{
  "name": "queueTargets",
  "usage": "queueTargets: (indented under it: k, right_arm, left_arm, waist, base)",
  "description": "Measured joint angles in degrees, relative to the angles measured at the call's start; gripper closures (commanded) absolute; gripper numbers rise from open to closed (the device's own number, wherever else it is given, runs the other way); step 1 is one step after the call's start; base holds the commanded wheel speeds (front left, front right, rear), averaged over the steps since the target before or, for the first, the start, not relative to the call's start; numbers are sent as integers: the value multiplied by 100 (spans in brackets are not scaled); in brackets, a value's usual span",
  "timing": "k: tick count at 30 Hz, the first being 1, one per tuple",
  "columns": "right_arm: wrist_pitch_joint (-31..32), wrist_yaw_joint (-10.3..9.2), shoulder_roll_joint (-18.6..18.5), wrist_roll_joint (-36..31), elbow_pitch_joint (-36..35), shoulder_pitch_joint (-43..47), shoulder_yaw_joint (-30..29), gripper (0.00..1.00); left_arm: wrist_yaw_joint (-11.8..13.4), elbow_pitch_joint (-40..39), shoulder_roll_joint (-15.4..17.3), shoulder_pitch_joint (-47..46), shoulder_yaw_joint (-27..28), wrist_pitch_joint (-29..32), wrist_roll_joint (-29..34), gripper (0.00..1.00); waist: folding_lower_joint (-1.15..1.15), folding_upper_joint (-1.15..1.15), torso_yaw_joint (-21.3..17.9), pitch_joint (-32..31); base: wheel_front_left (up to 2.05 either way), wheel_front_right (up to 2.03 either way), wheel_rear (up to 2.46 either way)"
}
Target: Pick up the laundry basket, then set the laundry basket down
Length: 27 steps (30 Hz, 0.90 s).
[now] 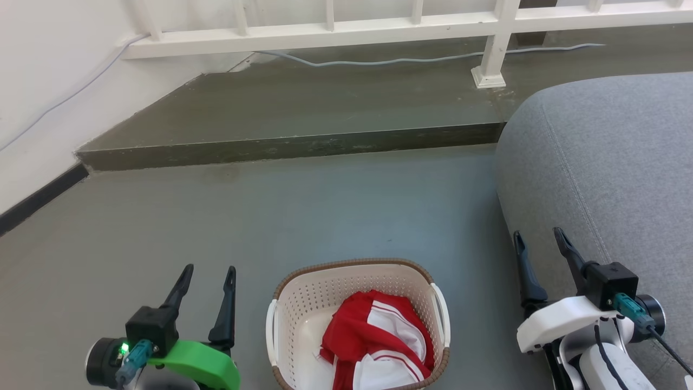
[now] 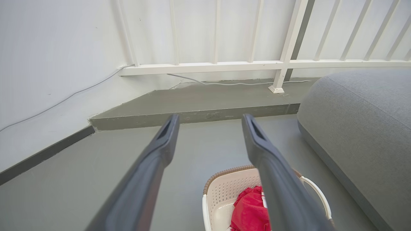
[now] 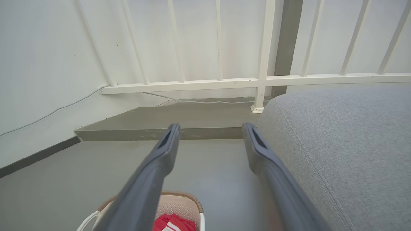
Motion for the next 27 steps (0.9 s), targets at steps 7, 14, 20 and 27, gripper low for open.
queueTargets:
  k: [7,14,20,27]
  right_arm:
    - [0,-36,1,-24,-126,94,-42,0]
    - [0,-40,5,-49,-219,170,-73,0]
    - [0,-41,11,-57,-272,205,-90,0]
    - [0,-37,59,-49,-199,231,-90,100]
  left_arm:
    - [7,-81,-77,190,93,0,151,0]
    - [8,-141,-91,233,145,1,215,0]
    - [8,-169,-108,270,225,0,252,0]
    - [3,-86,-165,353,222,23,269,100]
  waist:
    - [0,0,-16,15]
    - [0,0,-29,32]
    - [0,0,-34,39]
    - [0,0,-35,40]
  base:
    - [0,0,0]
    - [0,0,0]
    - [0,0,0]
    - [0,0,0]
